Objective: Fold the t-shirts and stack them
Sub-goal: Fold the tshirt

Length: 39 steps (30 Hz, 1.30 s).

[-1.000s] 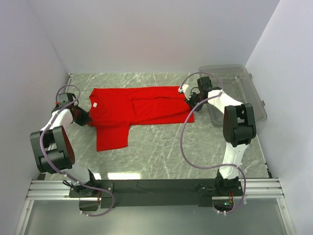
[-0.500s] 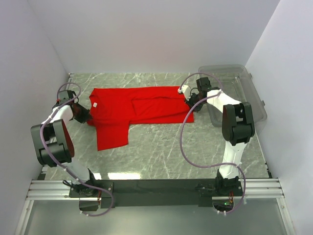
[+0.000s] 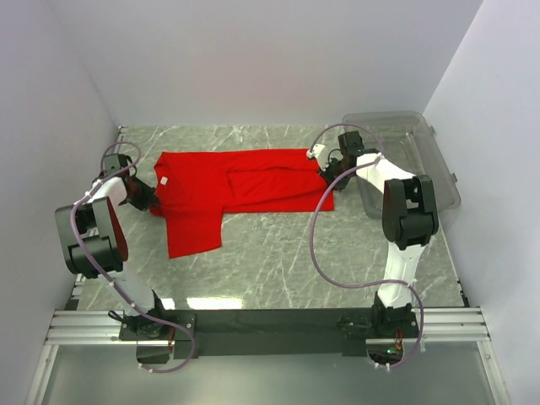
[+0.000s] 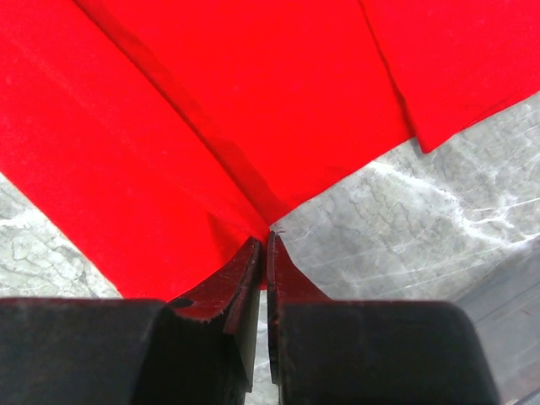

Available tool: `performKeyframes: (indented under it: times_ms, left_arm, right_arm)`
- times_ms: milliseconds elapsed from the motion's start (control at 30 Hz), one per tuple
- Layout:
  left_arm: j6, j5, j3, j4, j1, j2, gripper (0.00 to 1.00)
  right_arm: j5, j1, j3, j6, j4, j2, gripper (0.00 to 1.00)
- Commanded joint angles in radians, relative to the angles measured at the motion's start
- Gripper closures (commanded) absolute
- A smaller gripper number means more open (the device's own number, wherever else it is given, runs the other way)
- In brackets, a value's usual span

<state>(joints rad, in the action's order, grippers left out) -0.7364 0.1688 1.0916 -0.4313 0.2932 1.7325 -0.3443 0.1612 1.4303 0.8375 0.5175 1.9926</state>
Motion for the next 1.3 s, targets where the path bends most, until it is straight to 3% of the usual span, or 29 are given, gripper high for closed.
performKeyframes:
  times_ms: [0, 100, 167, 333, 567, 700, 900, 1000, 1067, 1267]
  left_arm:
    - [0.017, 0.001, 0.047, 0.022, 0.004, 0.007, 0.99]
    - [0.017, 0.005, 0.048, 0.022, 0.004, 0.007, 0.99]
    - [0.015, 0.017, 0.056, 0.022, 0.004, 0.010, 0.98]
    - [0.011, 0.064, 0.079, 0.034, 0.004, 0.001, 0.79]
    - [0.022, 0.098, 0.085, 0.068, 0.006, -0.074, 0.56]
    - [0.086, 0.109, 0.074, 0.091, 0.007, -0.134, 0.49]
    - [0.149, 0.087, 0.045, 0.066, 0.018, -0.272, 0.40]
    - [0.132, 0.133, -0.019, 0.008, 0.018, -0.326, 0.24]
    - [0.123, 0.159, -0.108, -0.029, 0.018, -0.373, 0.19]
    - [0.062, 0.152, -0.323, -0.116, 0.018, -0.467, 0.26]
  right_arm:
    - [0.013, 0.006, 0.051, -0.011, -0.013, 0.009, 0.89]
    - [0.014, 0.006, 0.053, -0.014, -0.014, 0.012, 0.84]
    - [0.022, 0.008, 0.058, -0.023, -0.023, 0.012, 0.73]
    - [0.062, 0.006, 0.120, -0.175, -0.063, 0.006, 0.63]
    - [-0.004, 0.005, 0.167, -0.213, -0.033, -0.037, 0.61]
    - [-0.106, 0.003, 0.144, -0.111, 0.056, -0.080, 0.61]
    - [-0.311, 0.004, 0.030, 0.087, 0.211, -0.208, 0.61]
    - [-0.357, 0.005, -0.040, 0.074, 0.202, -0.273, 0.61]
    - [-0.380, 0.006, -0.095, 0.048, 0.191, -0.317, 0.61]
    - [-0.403, 0.006, -0.198, -0.035, 0.141, -0.393, 0.61]
